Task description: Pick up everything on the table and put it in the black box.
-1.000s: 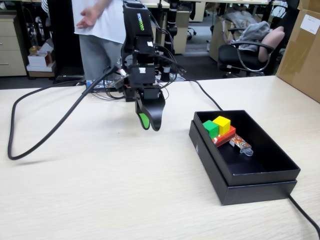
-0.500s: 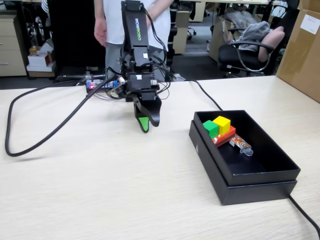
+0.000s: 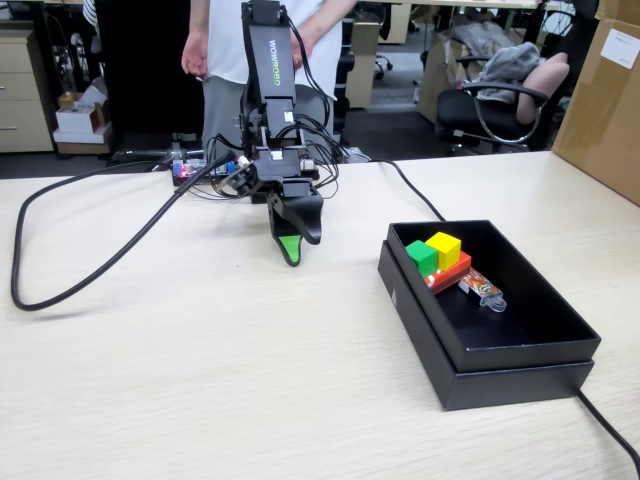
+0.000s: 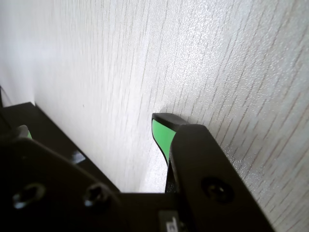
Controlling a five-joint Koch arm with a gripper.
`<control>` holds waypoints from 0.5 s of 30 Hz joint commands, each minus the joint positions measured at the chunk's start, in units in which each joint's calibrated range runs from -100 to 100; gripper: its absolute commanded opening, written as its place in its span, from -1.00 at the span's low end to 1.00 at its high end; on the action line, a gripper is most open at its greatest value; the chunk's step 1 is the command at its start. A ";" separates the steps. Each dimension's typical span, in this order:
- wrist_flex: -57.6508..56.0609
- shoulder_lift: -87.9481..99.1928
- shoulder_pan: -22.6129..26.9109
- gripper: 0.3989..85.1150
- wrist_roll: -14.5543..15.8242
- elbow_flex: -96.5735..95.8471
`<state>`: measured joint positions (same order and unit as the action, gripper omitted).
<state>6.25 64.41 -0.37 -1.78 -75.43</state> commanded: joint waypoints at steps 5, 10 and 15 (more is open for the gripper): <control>1.57 1.17 0.34 0.14 0.20 -0.72; 9.08 0.02 0.68 0.15 0.15 -3.80; 10.90 -1.01 0.68 0.16 0.20 -5.89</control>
<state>16.04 63.77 0.22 -1.68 -81.37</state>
